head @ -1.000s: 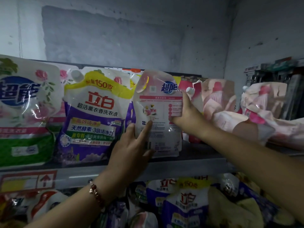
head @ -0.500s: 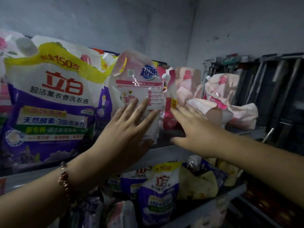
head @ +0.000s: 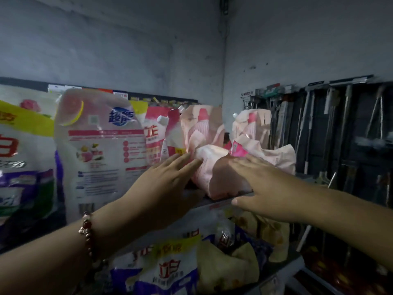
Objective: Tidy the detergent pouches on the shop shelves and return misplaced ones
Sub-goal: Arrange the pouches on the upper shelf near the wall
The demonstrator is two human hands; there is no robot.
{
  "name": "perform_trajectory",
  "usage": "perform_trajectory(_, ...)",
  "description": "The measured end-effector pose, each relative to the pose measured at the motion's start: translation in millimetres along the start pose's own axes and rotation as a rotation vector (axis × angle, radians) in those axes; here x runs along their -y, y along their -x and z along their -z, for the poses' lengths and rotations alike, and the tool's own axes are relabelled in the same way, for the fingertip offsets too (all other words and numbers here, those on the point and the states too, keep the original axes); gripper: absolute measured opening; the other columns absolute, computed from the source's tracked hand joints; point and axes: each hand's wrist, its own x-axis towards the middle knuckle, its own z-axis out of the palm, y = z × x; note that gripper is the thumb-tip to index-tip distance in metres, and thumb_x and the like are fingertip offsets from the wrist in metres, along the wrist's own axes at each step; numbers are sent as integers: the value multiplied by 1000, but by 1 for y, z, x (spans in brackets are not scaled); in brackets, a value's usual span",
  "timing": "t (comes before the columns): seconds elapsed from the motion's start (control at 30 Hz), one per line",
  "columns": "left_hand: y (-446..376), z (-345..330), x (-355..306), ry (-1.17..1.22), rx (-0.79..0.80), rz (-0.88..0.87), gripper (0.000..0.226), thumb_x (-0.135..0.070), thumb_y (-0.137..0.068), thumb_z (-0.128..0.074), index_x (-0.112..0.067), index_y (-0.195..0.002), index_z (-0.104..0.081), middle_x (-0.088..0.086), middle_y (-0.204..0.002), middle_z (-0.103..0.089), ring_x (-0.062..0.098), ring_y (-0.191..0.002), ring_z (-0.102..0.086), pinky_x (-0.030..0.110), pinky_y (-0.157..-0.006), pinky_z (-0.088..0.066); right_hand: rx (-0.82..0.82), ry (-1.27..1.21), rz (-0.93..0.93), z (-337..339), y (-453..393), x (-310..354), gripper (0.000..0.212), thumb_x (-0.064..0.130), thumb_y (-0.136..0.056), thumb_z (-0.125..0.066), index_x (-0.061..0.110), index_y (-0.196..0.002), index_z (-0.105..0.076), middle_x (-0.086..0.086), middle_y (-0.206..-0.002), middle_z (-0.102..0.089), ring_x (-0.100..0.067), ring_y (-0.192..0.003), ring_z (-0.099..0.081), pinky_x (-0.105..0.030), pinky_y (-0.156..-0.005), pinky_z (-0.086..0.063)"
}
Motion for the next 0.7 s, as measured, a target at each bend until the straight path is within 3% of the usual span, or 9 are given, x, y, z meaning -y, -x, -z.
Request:
perform_trajectory(0.2, -76, -28, -43, -64, -17, 12, 74, -64, -95, -39, -38, -157, -9, -7, -166, -8, 17, -151, -16, 35, -118, -23, -46, -23, 25, 0, -16, -88, 84, 52, -91, -57, 27, -156, -10, 8, -164, -8, -11, -150, 0, -28, -117, -9)
perform_trajectory(0.27, -100, -34, -56, -107, 31, 45, 73, -65, -96, -36, -39, -156, -3, -7, -166, -3, 19, -152, -11, 40, -119, -22, -72, -15, 41, -2, -25, -116, 80, 50, -90, -58, 24, -155, -18, 5, -162, -18, -12, -149, -7, -28, -116, -14)
perform_trajectory(0.4, -129, -42, -74, -133, 87, 126, 72, -64, -97, -33, -37, -157, -4, -6, -166, -1, 19, -153, -5, 38, -120, -12, -54, -8, 90, -2, -48, -159, 82, 52, -88, -59, 26, -155, -20, 6, -161, -20, -14, -149, -10, -32, -119, -15)
perform_trajectory(0.5, -140, -45, -75, -164, 106, 194, 70, -65, -97, -31, -36, -157, -11, -3, -166, -5, 21, -153, -9, 41, -121, -13, -30, -21, 130, -1, -67, -171, 70, 52, -88, -60, 21, -146, -36, 2, -153, -36, -18, -145, -22, -38, -116, -25)
perform_trajectory(0.6, -150, -46, -74, -137, 134, 336, 65, -66, -97, -30, -35, -154, -25, -2, -163, -24, 24, -146, -31, 45, -115, -32, -52, -65, 210, 0, -83, -170, 61, 49, -89, -59, 17, -139, -44, -1, -143, -45, -18, -135, -35, -34, -107, -34)
perform_trajectory(0.7, -153, -48, -73, -51, 130, 477, 58, -66, -97, -30, -34, -144, -42, 1, -134, -59, 21, -113, -61, 40, -87, -57, -62, -125, 299, -4, -102, -160, 52, 41, -95, -53, 20, -142, -44, 1, -145, -44, -20, -137, -36, -31, -107, -29)
